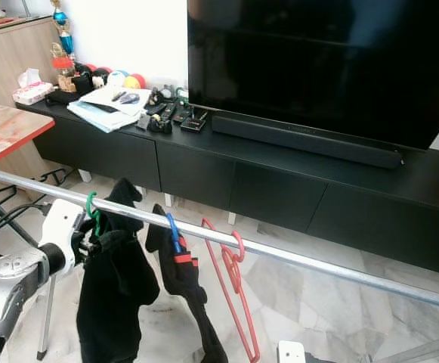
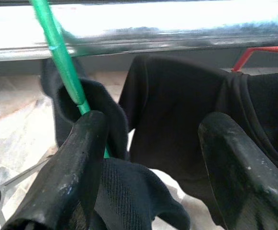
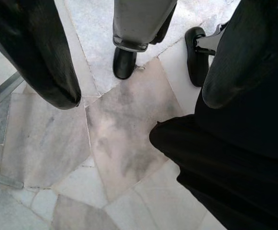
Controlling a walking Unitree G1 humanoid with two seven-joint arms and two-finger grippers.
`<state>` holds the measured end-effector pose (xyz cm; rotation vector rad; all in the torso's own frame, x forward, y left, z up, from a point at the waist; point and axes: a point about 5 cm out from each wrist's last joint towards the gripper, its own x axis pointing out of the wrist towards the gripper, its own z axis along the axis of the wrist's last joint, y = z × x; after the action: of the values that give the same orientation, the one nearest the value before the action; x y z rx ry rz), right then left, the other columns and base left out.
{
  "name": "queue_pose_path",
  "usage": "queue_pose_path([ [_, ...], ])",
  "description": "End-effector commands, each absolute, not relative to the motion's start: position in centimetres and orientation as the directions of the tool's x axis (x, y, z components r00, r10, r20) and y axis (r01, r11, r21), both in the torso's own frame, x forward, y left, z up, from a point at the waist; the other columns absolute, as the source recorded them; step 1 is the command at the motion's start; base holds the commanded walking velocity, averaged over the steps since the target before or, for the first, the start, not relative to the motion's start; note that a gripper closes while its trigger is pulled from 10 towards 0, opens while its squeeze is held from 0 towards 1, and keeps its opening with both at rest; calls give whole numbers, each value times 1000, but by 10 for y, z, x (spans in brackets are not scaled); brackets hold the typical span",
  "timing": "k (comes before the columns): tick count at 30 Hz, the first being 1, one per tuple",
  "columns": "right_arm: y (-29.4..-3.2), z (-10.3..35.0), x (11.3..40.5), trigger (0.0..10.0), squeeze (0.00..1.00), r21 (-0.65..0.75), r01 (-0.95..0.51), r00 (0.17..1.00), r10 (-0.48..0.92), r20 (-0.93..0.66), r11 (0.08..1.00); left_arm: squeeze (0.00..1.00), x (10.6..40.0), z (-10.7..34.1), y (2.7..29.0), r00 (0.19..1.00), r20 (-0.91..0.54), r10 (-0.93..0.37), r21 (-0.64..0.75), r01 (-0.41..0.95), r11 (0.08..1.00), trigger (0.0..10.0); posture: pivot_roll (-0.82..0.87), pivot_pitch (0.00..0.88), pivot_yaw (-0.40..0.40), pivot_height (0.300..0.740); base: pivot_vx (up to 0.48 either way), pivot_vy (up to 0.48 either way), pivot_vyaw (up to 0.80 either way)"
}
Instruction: Hang hanger
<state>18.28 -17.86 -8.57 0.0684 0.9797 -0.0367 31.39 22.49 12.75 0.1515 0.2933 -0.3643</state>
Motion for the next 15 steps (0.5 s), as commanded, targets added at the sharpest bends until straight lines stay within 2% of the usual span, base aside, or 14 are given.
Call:
queue_pose_path([
  [1, -179, -86, 183, 10000, 0, 48, 78, 555, -3, -832, 996, 0, 317, 128, 228, 892, -327, -312, 99, 360, 928, 10000, 167, 12, -8, 740, 0, 0, 0],
  [10, -179, -85, 184, 10000, 0, 49, 75, 557, -1, -830, 996, 0, 322, 119, 231, 882, -391, -263, 45, 303, 952, 10000, 165, 12, -8, 740, 0, 0, 0],
  [15, -178, -85, 184, 10000, 0, 49, 75, 557, -1, -831, 996, 0, 322, 113, 228, 869, -407, -281, 6, 310, 951, 10000, 165, 14, -8, 740, 0, 0, 0],
])
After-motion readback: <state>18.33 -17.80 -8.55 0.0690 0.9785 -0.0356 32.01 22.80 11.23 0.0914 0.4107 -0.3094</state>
